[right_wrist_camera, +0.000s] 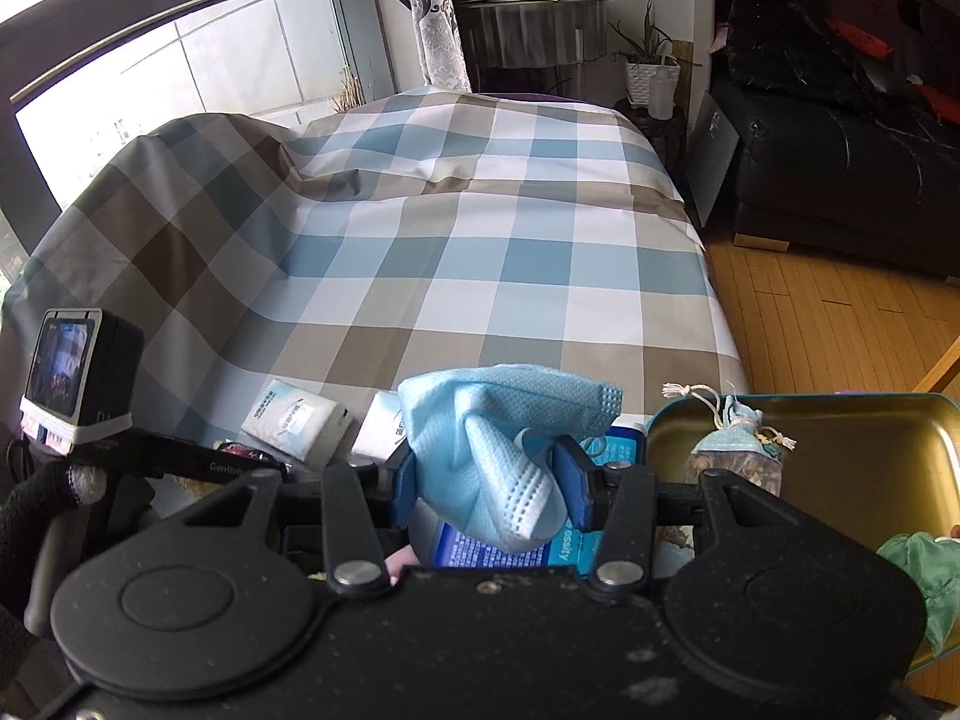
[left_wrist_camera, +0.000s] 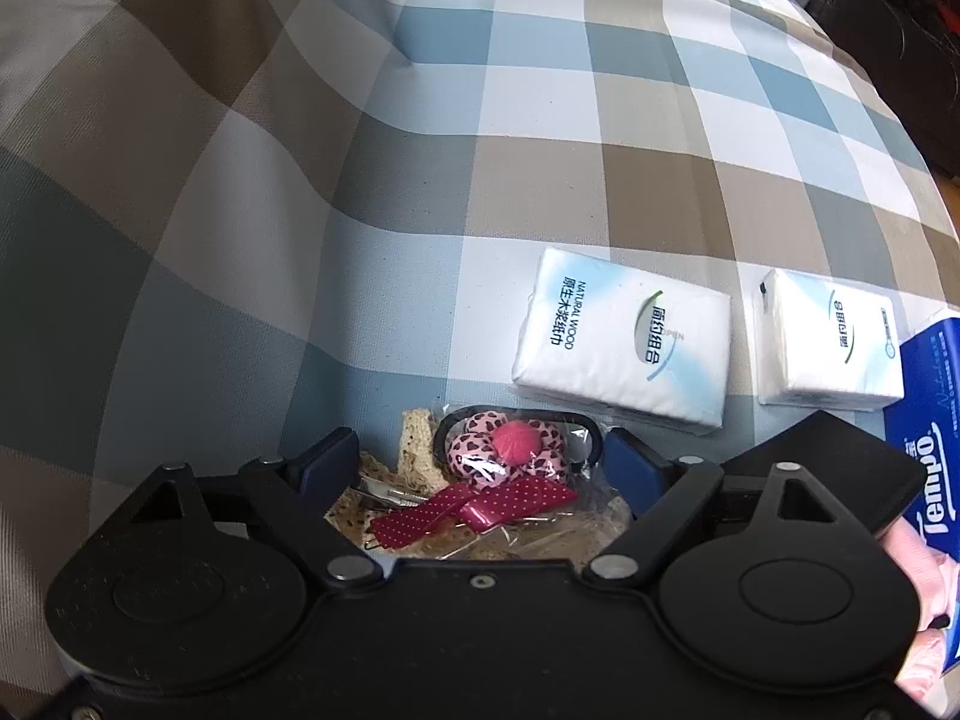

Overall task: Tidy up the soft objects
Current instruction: 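Carry both items over the gold tray and open the left gripper to drop the clip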

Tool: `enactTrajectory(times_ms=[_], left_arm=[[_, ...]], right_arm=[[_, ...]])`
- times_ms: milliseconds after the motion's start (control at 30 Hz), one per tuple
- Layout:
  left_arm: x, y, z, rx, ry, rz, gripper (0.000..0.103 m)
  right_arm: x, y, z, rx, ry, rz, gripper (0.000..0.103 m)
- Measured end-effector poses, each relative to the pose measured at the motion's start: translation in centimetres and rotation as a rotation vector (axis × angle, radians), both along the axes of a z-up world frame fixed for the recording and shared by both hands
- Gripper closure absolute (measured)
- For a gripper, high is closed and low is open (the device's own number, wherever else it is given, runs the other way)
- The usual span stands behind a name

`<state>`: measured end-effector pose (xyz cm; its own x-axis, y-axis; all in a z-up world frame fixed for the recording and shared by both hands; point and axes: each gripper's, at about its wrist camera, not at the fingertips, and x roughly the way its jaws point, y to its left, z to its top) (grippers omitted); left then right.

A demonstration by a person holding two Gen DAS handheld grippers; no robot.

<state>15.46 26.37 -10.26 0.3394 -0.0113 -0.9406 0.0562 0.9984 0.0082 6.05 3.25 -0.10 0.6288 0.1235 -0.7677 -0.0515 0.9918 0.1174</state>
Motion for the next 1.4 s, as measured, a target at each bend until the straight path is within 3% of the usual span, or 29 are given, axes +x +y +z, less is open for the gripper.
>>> enactTrajectory(times_ms=[133, 233, 267, 300, 400, 633, 767, 1100, 1400], left_arm=[[-0.5, 0.9, 0.6, -0.031, -0.012, 0.051, 0.026], [-0.9, 1.4, 1.7, -0.012, -0.019, 0.106, 0.027], [-1.2, 1.5, 2.2, -0.013, -0.028, 0.12, 0.034], [-1.3, 1.5, 2.8, -0.018, -0.022, 0.129, 0.05], [-2.0, 1.4, 4.3, -0.014, -0.015, 0.168, 0.051], [-4.0, -0.9, 6.6, 0.022, -0.056, 0.143, 0.051], [-5.0, -2.3, 8.6, -0.023, -0.064, 0.132, 0.051], [-7.7, -11.1, 12.2, -0.11, -0.09, -0.042, 0.051], [-9.1, -21.0, 13.4, -0.204, -0.086, -0.254, 0.051]], right_arm=[[-1.8, -0.8, 0.3, 0.008, -0.015, 0.003, 0.057], [-3.3, -1.7, 0.7, 0.02, -0.029, -0.002, 0.057], [-3.7, -2.1, 0.8, 0.027, -0.032, -0.005, 0.057], [-4.2, -2.6, 0.8, 0.034, -0.033, -0.009, 0.057], [-5.7, -3.9, 0.7, 0.056, -0.025, -0.014, 0.057], [-8.9, -7.4, -0.8, 0.084, -0.006, -0.077, 0.057], [-9.6, -9.4, -0.8, 0.124, -0.008, -0.123, 0.057], [-11.3, -13.9, 0.8, 0.084, -0.068, -0.24, 0.057], [-11.9, -22.1, 2.2, 0.124, -0.081, -0.465, 0.057]])
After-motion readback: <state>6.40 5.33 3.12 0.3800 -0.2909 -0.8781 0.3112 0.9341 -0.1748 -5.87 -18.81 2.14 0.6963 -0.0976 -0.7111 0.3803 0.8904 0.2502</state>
